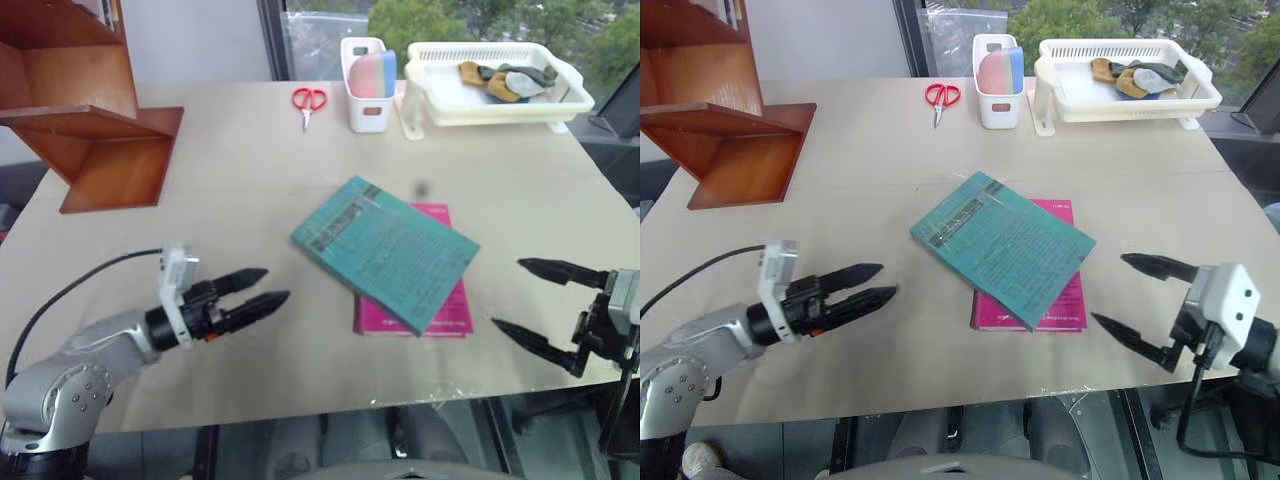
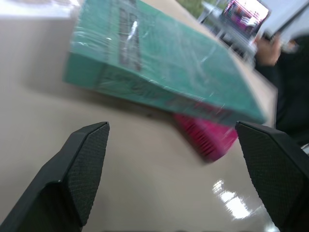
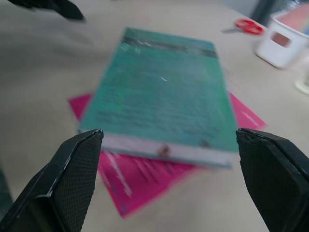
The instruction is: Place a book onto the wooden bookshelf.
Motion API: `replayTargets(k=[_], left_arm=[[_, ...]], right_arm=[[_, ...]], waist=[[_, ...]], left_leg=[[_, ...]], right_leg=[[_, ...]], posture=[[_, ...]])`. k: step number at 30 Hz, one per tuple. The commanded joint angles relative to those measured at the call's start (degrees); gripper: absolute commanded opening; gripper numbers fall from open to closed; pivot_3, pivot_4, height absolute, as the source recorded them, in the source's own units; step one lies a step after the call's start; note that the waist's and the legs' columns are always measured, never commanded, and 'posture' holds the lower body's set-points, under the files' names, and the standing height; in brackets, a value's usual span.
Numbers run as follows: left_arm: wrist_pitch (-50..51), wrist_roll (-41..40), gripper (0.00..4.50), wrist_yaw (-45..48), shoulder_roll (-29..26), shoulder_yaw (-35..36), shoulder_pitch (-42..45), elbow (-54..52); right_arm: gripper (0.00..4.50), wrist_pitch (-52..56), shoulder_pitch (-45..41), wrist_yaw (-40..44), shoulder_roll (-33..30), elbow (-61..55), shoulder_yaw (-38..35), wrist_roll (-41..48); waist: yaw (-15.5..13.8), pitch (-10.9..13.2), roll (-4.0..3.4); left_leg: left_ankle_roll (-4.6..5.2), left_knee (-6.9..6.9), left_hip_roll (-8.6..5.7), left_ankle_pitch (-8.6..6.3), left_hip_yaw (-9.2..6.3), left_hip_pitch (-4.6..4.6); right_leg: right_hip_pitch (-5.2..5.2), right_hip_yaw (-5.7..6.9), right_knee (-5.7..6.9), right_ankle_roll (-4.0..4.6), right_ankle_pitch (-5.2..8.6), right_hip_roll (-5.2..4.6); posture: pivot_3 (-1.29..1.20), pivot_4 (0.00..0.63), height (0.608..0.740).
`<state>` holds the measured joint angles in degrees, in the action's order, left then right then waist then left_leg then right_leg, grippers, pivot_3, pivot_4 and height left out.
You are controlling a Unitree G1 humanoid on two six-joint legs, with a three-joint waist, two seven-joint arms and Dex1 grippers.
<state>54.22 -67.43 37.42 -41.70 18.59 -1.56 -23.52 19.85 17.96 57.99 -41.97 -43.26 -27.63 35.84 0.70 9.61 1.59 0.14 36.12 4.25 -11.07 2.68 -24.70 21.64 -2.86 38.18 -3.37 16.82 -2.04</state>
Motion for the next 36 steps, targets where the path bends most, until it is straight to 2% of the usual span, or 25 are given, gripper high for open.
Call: replayTargets(k=[1, 5, 11, 17, 27, 32, 33, 35, 36], left_arm=[[7.8, -13.2, 4.47, -11.2, 2.5, -3.1, 2.5, 1.4], [9.8, -26.6, 4.47, -26.3, 5.5, -6.8, 5.6, 6.8], [5.9, -41.3, 4.47, -41.3, 8.5, -12.2, 9.7, 12.2], [3.2, -45.5, 4.47, -48.5, 12.9, -15.9, 11.6, 15.4], [-2.5, -45.6, 4.47, -58.8, 25.4, -15.1, 11.2, 14.9], [-6.2, -45.6, 4.47, -63.5, 29.2, -14.2, 11.2, 15.4], [-6.6, -45.6, 3.95, -64.1, 29.8, -14.0, 11.3, 15.5], [-7.5, -45.6, 3.28, -65.4, 31.2, -13.6, 11.2, 15.6], [-7.9, -45.6, 2.74, -65.9, 31.7, -13.4, 11.1, 15.6]], right_arm=[[4.50, -1.1, -1.4, -0.7, 0.3, -3.5, 2.4, 3.0], [4.50, -1.7, -3.0, -0.8, 0.2, -5.1, 4.4, 5.2], [4.50, -1.9, -4.0, -1.8, -0.3, -5.9, 6.2, 5.3], [4.50, -1.9, -4.0, -3.2, -0.6, -6.2, 6.6, 4.5], [4.50, -6.5, 3.0, -1.9, 0.6, -5.9, 3.5, 2.5], [4.50, -9.9, 5.7, -0.9, 1.6, -4.6, 2.7, 1.4], [4.50, -10.5, 6.1, -0.7, 1.7, -4.3, 2.7, 1.2], [4.50, -13.4, 8.0, 1.2, 2.8, -2.5, 2.4, 0.3], [4.50, -14.5, 8.6, 1.9, 3.1, -1.8, 2.3, 0.0]], waist=[[0.0, 0.0, 0.00], [0.0, 0.0, 0.05], [-0.2, 0.0, 0.05], [-0.2, 0.0, 0.05], [-0.9, -0.1, 0.06], [-1.1, -0.2, 0.03], [-1.1, -0.2, 0.01], [-1.2, -0.3, -0.02], [-1.4, -0.4, -0.02]], left_leg=[[0.00, 0.04, 0.00, 0.00, 0.01, 0.01], [0.00, 0.23, -0.01, 0.00, -0.04, 0.03], [0.00, 0.28, -0.03, 0.01, -0.06, 0.07], [0.00, 0.33, -0.05, 0.01, -0.03, 0.06], [0.00, 0.37, -0.08, 0.01, -0.04, 0.04], [0.00, 0.40, -0.09, 0.01, -0.03, 0.07], [0.00, 0.40, -0.08, 0.01, -0.03, 0.08], [0.00, 0.40, -0.09, 0.01, -0.01, 0.08], [0.00, 0.40, -0.09, 0.01, -0.02, 0.08]], right_leg=[[-0.02, -0.01, 0.02, -0.01, 0.00, 0.00], [-0.03, -0.02, 0.26, 0.00, 0.00, 0.00], [-0.02, -0.05, 0.43, 0.02, 0.00, 0.02], [-0.02, -0.07, 0.44, 0.03, 0.00, 0.03], [-0.04, -0.09, 0.43, 0.02, -0.01, 0.05], [-0.05, -0.12, 0.44, 0.02, -0.01, 0.06], [-0.06, -0.12, 0.43, 0.02, -0.01, 0.07], [-0.06, -0.14, 0.43, 0.03, -0.01, 0.08], [-0.06, -0.14, 0.42, 0.03, 0.00, 0.08]], posture=[[0.00, 0.150, 0.740], [0.00, 0.150, 0.740], [0.00, 0.150, 0.740], [0.00, 0.150, 0.740], [0.00, 0.150, 0.740], [0.00, 0.150, 0.740], [0.00, 0.150, 0.740], [0.00, 0.150, 0.740], [0.00, 0.150, 0.740]])
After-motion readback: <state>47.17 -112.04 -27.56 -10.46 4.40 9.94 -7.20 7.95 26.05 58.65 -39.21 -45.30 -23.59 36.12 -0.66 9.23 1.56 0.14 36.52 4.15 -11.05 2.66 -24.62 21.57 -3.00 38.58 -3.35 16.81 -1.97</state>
